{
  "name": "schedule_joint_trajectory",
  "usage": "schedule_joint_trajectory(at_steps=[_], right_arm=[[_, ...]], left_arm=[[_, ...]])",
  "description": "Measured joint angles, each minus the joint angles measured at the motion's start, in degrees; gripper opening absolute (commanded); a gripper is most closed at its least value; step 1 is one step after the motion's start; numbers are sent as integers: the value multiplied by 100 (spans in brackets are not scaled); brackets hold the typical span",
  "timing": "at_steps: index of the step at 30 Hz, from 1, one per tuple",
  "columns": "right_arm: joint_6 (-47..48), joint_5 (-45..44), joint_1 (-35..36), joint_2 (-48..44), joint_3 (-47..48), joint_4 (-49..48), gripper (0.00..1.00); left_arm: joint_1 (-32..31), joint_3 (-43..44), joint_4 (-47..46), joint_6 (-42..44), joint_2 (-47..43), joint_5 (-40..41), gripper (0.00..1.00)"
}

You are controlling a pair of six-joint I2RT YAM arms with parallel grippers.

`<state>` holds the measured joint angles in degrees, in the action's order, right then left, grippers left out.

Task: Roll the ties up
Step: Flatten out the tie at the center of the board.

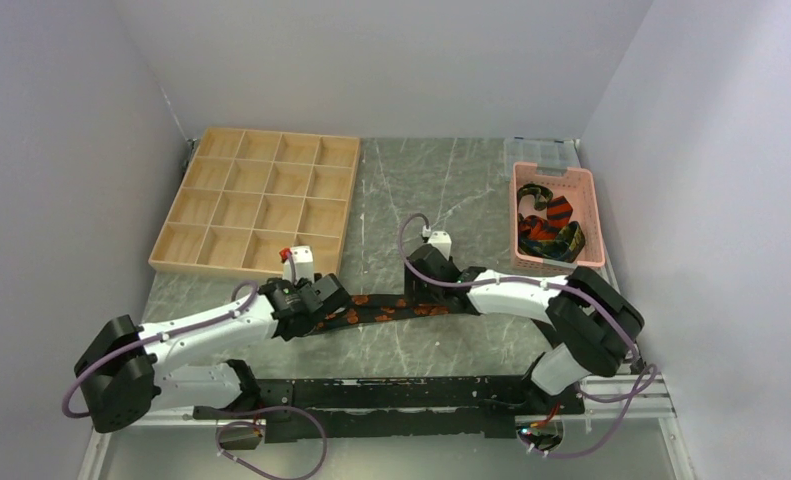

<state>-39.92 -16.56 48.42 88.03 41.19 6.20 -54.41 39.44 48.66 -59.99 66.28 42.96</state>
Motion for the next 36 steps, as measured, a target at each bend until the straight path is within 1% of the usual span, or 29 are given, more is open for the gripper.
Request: schedule_joint_trajectory(at_steps=[5, 8, 11, 14, 20, 22, 23, 25, 26, 27, 30, 32, 34, 36], right_arm=[[-109, 15, -103, -337, -452, -376, 65], [-210, 83, -369, -697, -859, -605, 65], [-286, 205, -634, -1019, -1182, -756, 65], [-374, 339, -835, -1314, -1438, -831, 65], [-487, 498, -949, -1843, -1784, -732, 65], [-487, 518, -951, -1954, -1829, -651, 65], [-485, 533, -949, -2017, -1860, -616, 65], [-457, 579, -951, -2175, -1952, -577, 65], [-433, 601, -951, -2267, -2011, -570, 65], [-400, 629, -951, -2378, -2081, -568, 65], [-284, 717, -949, -2723, -2286, -564, 65], [-186, 804, -949, -2953, -2396, -557, 65], [-81, 868, -951, -3145, -2444, -525, 66], [52, 951, -949, -3318, -2444, -516, 66]], left_arm=[[177, 0, -2, -278, 393, -284, 64], [247, -39, -26, -546, 767, -328, 60], [297, -179, -129, -723, 752, -321, 52], [435, -334, -354, -833, 656, -321, 38], [527, -835, -966, -1021, 435, -269, 15], [522, -1128, -1241, -1051, 96, -240, 11], [520, -1252, -1360, -1056, -83, -221, 11], [503, -1589, -1707, -979, -573, -166, 13], [483, -1823, -1921, -907, -922, -133, 17], [463, -1982, -2063, -813, -1185, -120, 22], [428, -2446, -2522, -420, -2024, -144, 42], [424, -2568, -2643, -168, -2459, -186, 53], [424, -2570, -2686, 37, -2883, -286, 58], [420, -2570, -2684, 160, -3235, -411, 61]])
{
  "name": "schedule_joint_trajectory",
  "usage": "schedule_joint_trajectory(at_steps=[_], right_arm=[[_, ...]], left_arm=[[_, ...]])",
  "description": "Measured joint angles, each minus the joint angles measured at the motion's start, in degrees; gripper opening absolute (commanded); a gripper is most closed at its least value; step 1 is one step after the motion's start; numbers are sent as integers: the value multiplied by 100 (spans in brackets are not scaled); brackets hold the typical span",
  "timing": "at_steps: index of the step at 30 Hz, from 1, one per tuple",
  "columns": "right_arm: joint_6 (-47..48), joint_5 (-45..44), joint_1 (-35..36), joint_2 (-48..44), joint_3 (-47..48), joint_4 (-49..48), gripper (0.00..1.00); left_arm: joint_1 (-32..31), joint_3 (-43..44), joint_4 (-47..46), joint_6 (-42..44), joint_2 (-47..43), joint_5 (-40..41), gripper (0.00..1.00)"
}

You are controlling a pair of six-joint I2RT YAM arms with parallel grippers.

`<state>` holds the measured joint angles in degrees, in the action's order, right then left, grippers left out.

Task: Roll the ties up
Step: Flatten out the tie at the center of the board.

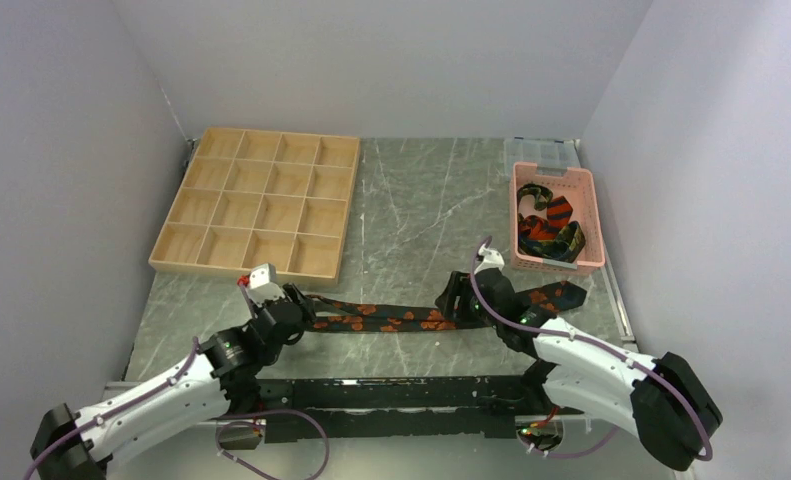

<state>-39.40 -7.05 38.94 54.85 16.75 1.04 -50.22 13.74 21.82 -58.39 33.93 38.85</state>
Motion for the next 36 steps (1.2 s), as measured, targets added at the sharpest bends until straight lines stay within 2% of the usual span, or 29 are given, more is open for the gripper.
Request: schedule_joint_trajectory(at_steps=[5, 10, 13, 18, 24, 28, 36], right_arm=[[260, 109, 59, 44, 190, 20, 68], [437, 146, 361, 667, 859, -20, 69], [487, 114, 675, 1121, 1320, -70, 70], [686, -35, 1246, 2009, 2111, -162, 67], [1469, -315, 1596, 2994, 2745, -391, 62], [2033, -555, 1840, 3499, 2966, -520, 64], [2800, -1082, 2568, 4356, 3681, -614, 68]], left_arm=[[-11, 133, 400, 50, -590, -205, 63], [-11, 516, 1071, -96, -1217, -254, 82], [-11, 831, 1582, -415, -1471, -197, 89], [-11, 1338, 2321, -636, -1569, -105, 93], [-11, 2000, 2883, -590, -1526, 11, 93], [-11, 2295, 3053, -570, -1397, 55, 93], [-11, 2304, 3407, -581, -1384, 48, 93]])
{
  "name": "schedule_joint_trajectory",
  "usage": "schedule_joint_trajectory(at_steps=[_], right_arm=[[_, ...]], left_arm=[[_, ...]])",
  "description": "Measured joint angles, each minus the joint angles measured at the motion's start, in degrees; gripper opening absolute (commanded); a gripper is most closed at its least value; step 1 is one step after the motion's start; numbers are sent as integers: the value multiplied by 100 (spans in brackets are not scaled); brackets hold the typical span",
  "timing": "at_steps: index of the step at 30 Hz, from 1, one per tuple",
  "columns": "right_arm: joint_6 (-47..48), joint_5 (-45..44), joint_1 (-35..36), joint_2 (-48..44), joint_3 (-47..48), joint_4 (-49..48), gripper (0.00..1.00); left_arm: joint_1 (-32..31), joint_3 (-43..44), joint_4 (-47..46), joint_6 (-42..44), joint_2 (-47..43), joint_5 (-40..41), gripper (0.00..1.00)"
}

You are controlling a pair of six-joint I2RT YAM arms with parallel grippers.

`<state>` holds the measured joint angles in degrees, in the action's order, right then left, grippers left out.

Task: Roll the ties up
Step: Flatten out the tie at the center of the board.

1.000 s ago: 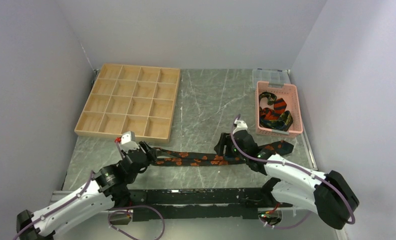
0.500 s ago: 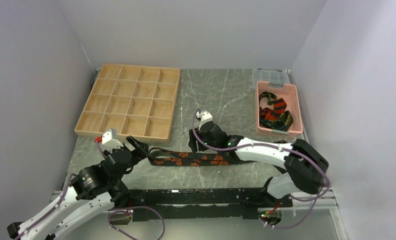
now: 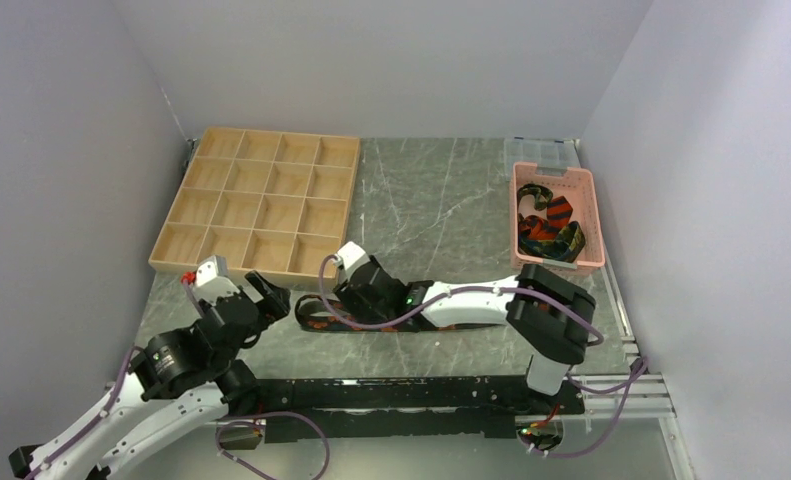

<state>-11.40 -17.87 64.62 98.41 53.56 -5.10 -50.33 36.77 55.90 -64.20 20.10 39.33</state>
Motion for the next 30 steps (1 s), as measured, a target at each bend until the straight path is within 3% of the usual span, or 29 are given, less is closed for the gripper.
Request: schedule_joint_trajectory(at_steps=[9, 15, 25, 28, 30], right_arm=[[520, -164, 474, 470, 330, -20, 69], [656, -293, 638, 931, 623, -35, 59], [833, -599, 669, 1276, 855, -133, 28], [872, -638, 682, 1307, 857, -164, 15], [907, -695, 708, 1309, 857, -168, 0]], left_arm=[[0, -7, 293, -87, -409, -2, 93], [0, -79, 345, -129, -437, -2, 93], [0, -90, 361, -160, -415, -2, 93], [0, -109, 365, -166, -415, -2, 93], [0, -120, 380, -166, -415, -2, 93]])
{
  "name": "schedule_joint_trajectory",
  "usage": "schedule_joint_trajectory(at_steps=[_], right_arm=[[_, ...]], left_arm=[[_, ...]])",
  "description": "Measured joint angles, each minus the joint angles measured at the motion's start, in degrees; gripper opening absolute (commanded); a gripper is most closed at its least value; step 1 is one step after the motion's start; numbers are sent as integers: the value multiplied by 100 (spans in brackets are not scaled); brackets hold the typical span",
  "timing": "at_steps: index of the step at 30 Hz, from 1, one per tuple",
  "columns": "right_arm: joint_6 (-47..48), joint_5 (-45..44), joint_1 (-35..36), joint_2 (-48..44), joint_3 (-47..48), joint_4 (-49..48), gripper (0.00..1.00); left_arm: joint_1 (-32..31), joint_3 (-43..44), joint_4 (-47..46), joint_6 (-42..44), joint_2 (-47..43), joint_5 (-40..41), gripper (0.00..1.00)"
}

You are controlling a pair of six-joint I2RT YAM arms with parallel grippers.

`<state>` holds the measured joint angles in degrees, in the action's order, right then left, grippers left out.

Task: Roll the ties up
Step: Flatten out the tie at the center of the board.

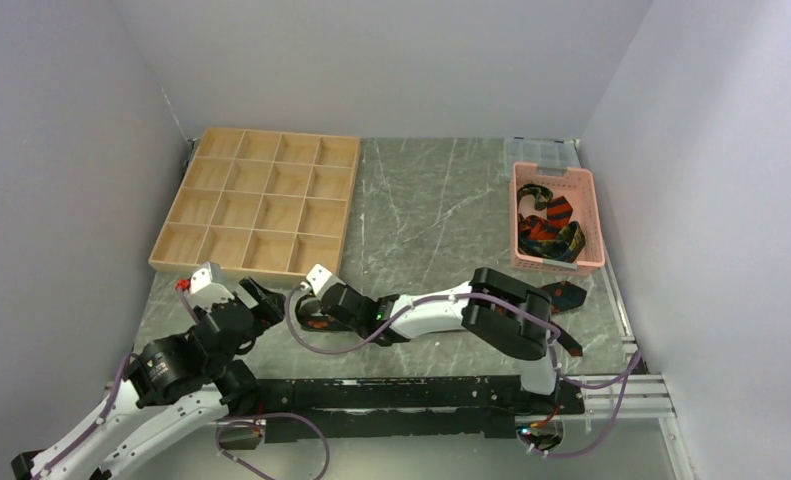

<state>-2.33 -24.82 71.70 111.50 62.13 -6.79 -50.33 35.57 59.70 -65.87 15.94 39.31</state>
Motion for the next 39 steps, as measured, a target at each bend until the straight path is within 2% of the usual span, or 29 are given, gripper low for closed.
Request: schedule_joint_trajectory(at_steps=[8, 16, 25, 26, 27, 30, 32, 35, 39], right_arm=[[120, -511, 415, -74, -31, -13, 0], [39, -1429, 966, -291, -168, -31, 0], [-229, -1746, 1279, -225, -313, -17, 0], [-245, -1768, 1305, -197, -313, -20, 2], [-264, -1777, 1329, -166, -313, -20, 11], [-358, -1823, 1370, -66, -313, -17, 47], [-411, -1847, 1381, -37, -326, -13, 62], [-457, -1965, 1390, -90, -387, -55, 76], [-494, -1982, 1399, -433, -695, -35, 77]], left_arm=[[0, 0, 24, -9, 0, 0, 93], [0, -74, 114, -170, 0, 7, 93], [0, -90, 450, -761, 199, 208, 93], [0, -90, 490, -828, 249, 219, 93], [0, -90, 516, -876, 295, 223, 93], [0, -90, 577, -988, 380, 236, 93], [0, -90, 581, -1029, 389, 238, 93], [0, -90, 581, -1049, 387, 238, 93], [0, -125, 555, -1040, 387, 236, 93]])
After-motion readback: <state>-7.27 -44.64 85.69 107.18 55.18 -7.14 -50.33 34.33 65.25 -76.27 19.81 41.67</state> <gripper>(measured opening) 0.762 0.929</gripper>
